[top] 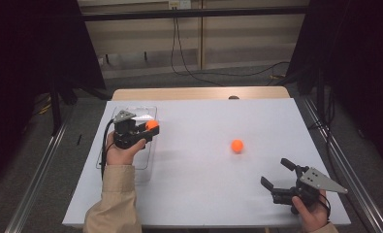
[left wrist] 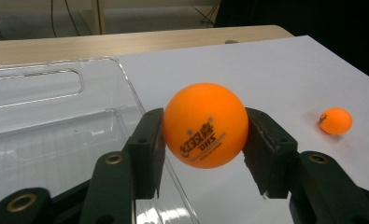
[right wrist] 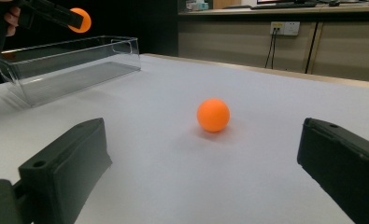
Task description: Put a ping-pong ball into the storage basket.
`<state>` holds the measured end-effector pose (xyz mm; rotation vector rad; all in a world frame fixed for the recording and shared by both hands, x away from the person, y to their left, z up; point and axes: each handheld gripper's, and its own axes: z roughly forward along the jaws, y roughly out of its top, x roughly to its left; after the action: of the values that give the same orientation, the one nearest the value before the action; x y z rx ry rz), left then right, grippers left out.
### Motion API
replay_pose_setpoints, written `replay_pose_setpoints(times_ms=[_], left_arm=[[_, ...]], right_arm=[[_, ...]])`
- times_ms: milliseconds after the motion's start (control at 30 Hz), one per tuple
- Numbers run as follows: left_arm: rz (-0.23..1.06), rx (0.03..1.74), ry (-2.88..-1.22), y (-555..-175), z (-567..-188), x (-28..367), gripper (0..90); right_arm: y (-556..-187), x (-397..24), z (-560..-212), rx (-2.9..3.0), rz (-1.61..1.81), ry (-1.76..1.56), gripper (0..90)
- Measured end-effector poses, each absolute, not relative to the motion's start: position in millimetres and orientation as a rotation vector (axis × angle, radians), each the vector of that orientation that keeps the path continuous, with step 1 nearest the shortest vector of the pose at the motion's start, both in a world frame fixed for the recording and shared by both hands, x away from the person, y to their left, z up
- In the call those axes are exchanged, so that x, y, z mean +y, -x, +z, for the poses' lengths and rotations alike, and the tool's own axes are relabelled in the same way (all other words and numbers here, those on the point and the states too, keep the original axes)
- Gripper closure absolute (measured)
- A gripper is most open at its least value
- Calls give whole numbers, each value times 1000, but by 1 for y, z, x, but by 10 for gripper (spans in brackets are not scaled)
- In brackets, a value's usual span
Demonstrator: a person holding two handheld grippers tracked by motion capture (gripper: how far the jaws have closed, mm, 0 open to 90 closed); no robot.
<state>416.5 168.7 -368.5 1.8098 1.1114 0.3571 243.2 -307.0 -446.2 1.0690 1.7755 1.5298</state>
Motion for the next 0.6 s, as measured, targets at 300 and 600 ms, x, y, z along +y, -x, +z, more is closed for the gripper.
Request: replay_pose_setpoints(times_ms=[300,600], left_arm=[[373,1125,-1809,-417,-369,173,507],[390,1133,-1817,-417,-369,176,507]], right_arm=[[-243,-307,-446,1775,1531,-1069,13],[-243,-307,-446,1775,1532,-1069,13]])
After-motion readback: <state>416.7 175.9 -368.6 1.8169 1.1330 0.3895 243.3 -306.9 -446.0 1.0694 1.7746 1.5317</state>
